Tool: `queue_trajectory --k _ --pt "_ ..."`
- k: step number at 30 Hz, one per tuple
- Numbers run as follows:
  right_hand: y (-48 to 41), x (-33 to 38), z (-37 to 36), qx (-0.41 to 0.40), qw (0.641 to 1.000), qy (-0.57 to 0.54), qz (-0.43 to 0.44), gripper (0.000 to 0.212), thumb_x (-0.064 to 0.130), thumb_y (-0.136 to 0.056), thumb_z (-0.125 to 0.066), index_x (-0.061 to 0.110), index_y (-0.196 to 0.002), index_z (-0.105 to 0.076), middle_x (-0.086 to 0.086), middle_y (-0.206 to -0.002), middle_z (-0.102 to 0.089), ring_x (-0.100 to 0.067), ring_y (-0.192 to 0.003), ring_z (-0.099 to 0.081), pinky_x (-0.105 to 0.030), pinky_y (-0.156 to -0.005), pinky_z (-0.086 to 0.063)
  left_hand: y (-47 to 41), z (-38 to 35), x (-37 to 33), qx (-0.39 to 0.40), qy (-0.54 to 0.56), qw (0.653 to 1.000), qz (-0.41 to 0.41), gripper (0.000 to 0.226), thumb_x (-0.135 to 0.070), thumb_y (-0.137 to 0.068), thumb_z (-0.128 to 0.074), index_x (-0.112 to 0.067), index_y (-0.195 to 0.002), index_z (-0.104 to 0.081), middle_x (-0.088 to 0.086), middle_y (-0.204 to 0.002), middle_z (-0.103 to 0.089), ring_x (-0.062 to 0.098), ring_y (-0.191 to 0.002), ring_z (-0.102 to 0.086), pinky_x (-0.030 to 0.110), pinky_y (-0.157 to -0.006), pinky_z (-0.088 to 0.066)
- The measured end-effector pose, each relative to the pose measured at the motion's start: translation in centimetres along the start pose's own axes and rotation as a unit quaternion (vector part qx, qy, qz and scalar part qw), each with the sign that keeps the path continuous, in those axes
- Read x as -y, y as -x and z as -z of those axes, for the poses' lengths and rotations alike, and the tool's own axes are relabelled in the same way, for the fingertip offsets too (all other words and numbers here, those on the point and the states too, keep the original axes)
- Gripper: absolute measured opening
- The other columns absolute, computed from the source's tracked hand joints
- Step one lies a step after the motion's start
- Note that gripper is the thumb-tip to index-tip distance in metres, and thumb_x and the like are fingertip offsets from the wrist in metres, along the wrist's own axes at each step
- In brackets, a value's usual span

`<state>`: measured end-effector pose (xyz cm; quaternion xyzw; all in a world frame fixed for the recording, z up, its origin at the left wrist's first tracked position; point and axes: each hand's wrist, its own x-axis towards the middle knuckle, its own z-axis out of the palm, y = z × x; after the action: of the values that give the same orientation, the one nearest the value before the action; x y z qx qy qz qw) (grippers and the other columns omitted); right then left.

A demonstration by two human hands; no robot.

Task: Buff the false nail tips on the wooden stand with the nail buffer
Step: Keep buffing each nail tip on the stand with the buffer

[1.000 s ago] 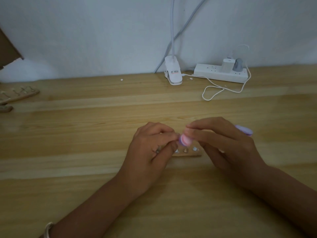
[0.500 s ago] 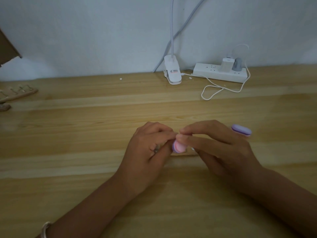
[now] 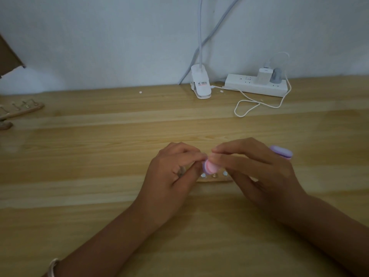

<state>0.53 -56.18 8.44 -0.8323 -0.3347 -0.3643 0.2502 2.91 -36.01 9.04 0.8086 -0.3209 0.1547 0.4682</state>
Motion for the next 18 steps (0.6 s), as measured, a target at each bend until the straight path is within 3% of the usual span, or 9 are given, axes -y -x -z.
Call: queue_trajectory --k 5,10,15,18 --pt "-0.2 -0.6 0.7 -0.005 1.0 -0.003 -0.019 0.029 -0.013 -0.083 -0.068 0.001 -0.108 -0.075 -0.012 -0.109 -0.071 -0.02 -0.099 -0.068 -0.022 -0.091 -0.05 0.0 -0.1 -0.2 -0.013 0.016 1.0 0.02 0.015 -0.017 -0.087 -0.063 -0.026 -0.093 -0.073 -0.015 -0.091 -0.067 0.006 -0.092 -0.062 0.03 -0.081 -0.049" --pt "0.1 0.6 -0.2 0.0 1.0 -0.016 0.005 0.031 -0.013 -0.085 -0.064 0.003 -0.11 -0.074 -0.011 -0.11 -0.07 -0.021 -0.099 -0.068 -0.023 -0.09 -0.05 0.1 -0.1 0.1 -0.015 0.044 0.999 0.023 0.016 -0.013 -0.086 -0.063 -0.013 -0.097 -0.075 -0.007 -0.093 -0.069 0.011 -0.092 -0.064 0.03 -0.08 -0.05" --pt "-0.1 -0.3 0.4 -0.012 1.0 -0.002 -0.022 0.027 -0.014 -0.086 -0.067 0.002 -0.108 -0.075 -0.011 -0.108 -0.071 -0.019 -0.098 -0.068 -0.018 -0.092 -0.047 0.0 -0.2 0.0 -0.019 0.06 0.997 0.044 0.015 -0.016 -0.086 -0.064 -0.017 -0.096 -0.075 -0.011 -0.091 -0.068 0.008 -0.091 -0.064 0.023 -0.079 -0.049" --pt "0.0 0.9 -0.3 -0.002 1.0 -0.013 0.015 0.03 -0.012 -0.088 -0.062 0.004 -0.11 -0.074 -0.01 -0.111 -0.069 -0.019 -0.099 -0.066 -0.021 -0.092 -0.046 0.0 -0.1 0.2 -0.024 0.063 0.997 0.036 0.016 -0.013 -0.086 -0.063 -0.017 -0.096 -0.074 -0.008 -0.093 -0.069 0.01 -0.091 -0.065 0.023 -0.08 -0.049"
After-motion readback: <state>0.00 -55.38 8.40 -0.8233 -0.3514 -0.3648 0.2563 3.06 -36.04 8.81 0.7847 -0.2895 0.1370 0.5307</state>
